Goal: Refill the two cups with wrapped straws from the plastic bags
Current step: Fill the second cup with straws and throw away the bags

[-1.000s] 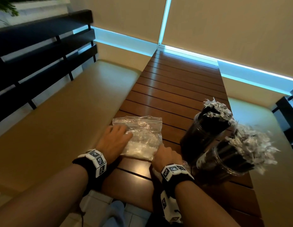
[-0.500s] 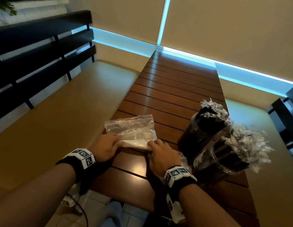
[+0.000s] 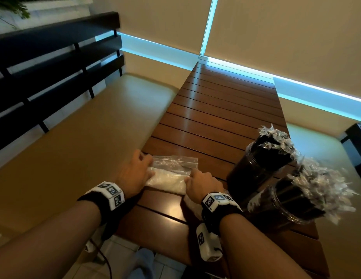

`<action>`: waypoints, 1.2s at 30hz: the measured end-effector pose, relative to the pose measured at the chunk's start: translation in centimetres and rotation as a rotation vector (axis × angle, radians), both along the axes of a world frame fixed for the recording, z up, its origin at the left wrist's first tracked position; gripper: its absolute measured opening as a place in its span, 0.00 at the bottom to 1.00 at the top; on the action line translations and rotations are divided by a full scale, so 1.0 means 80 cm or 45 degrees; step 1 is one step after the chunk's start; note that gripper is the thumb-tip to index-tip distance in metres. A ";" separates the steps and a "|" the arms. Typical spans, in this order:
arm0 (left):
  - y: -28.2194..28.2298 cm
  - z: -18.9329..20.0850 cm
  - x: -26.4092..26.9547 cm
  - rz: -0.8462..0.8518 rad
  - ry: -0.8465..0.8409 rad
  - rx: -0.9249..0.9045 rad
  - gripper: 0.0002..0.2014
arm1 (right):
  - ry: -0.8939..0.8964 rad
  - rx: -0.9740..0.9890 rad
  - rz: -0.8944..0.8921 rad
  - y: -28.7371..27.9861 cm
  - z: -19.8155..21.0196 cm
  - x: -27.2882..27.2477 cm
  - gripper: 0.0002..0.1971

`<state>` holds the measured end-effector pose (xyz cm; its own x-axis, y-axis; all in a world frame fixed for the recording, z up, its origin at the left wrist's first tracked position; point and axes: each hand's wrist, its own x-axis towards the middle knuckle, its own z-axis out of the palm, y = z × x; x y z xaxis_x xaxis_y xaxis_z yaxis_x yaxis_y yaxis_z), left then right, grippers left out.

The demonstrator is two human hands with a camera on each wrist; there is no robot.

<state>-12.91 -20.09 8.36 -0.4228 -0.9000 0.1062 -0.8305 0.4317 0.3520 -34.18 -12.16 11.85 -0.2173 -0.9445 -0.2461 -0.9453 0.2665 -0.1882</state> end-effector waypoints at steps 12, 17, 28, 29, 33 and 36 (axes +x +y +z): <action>0.009 -0.027 0.035 -0.534 -0.212 -0.101 0.25 | 0.191 -0.250 0.439 0.009 -0.009 0.005 0.21; -0.004 0.002 0.014 -0.262 -0.193 0.106 0.19 | 0.118 -0.093 0.512 0.016 0.000 0.001 0.24; -0.004 -0.001 -0.005 0.037 -0.312 -0.123 0.15 | 0.060 0.032 0.086 -0.030 0.001 0.021 0.24; -0.001 -0.001 -0.008 -0.023 -0.345 -0.210 0.14 | 0.070 0.050 0.096 -0.032 0.000 0.021 0.25; 0.009 -0.014 -0.003 -0.345 -0.325 -0.268 0.13 | 0.060 0.166 0.135 -0.039 -0.011 0.021 0.18; 0.012 -0.020 0.019 -0.377 -0.339 -0.175 0.25 | 0.033 0.154 0.089 -0.033 -0.017 0.028 0.13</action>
